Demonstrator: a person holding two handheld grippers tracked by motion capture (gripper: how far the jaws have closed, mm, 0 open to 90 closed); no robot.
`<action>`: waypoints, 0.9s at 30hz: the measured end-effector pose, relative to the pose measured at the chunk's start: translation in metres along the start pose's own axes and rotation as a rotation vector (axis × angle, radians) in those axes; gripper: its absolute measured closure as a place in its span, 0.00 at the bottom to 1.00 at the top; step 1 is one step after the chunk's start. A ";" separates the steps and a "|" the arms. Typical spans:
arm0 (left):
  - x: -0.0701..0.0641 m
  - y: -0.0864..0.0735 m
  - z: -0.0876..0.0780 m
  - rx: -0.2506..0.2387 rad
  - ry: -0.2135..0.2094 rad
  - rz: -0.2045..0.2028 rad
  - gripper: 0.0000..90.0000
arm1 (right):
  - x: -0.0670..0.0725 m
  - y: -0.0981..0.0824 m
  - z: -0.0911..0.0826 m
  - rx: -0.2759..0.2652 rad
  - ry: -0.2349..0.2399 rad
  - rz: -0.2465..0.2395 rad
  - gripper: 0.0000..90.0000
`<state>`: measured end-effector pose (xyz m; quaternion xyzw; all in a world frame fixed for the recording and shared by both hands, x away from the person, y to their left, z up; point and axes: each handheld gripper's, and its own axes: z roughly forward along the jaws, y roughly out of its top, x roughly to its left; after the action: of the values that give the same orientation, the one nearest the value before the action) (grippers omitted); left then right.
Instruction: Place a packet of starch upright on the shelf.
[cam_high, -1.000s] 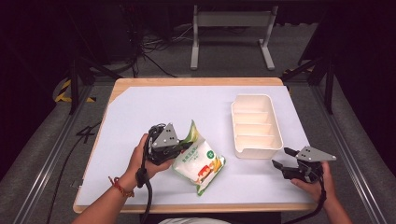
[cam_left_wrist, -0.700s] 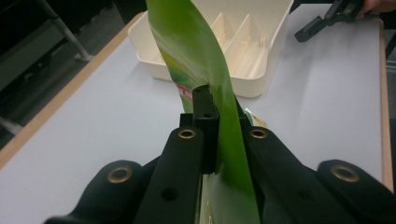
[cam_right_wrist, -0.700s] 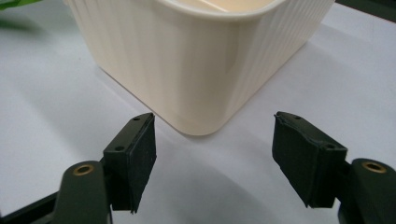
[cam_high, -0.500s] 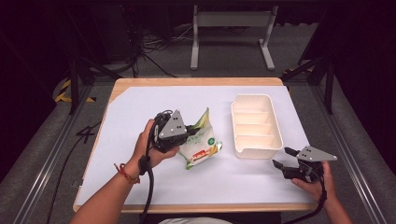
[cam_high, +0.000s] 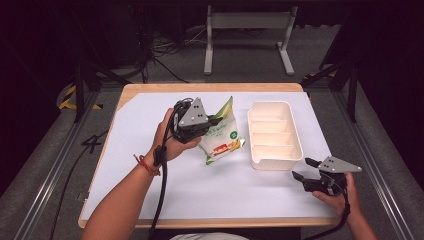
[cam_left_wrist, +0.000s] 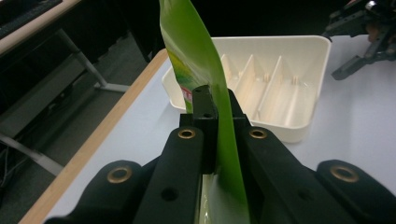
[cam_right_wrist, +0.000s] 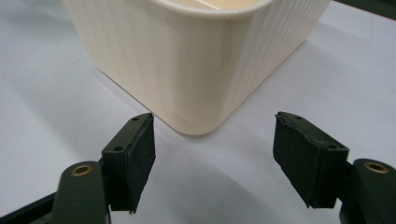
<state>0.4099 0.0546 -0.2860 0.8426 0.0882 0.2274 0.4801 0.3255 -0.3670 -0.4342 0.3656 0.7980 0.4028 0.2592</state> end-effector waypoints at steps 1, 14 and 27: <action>0.001 0.002 0.002 -0.004 0.002 0.003 0.99 | 0.000 0.000 0.000 0.000 -0.001 0.000 0.33; 0.013 0.033 0.026 -0.059 -0.027 0.056 0.99 | -0.001 -0.001 0.001 0.003 0.001 0.004 0.33; 0.023 0.060 0.059 -0.129 -0.091 0.107 0.99 | -0.001 -0.001 0.000 -0.001 0.001 0.005 0.33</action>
<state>0.4539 -0.0138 -0.2543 0.8229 0.0063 0.2194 0.5241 0.3260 -0.3683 -0.4348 0.3673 0.7970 0.4041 0.2579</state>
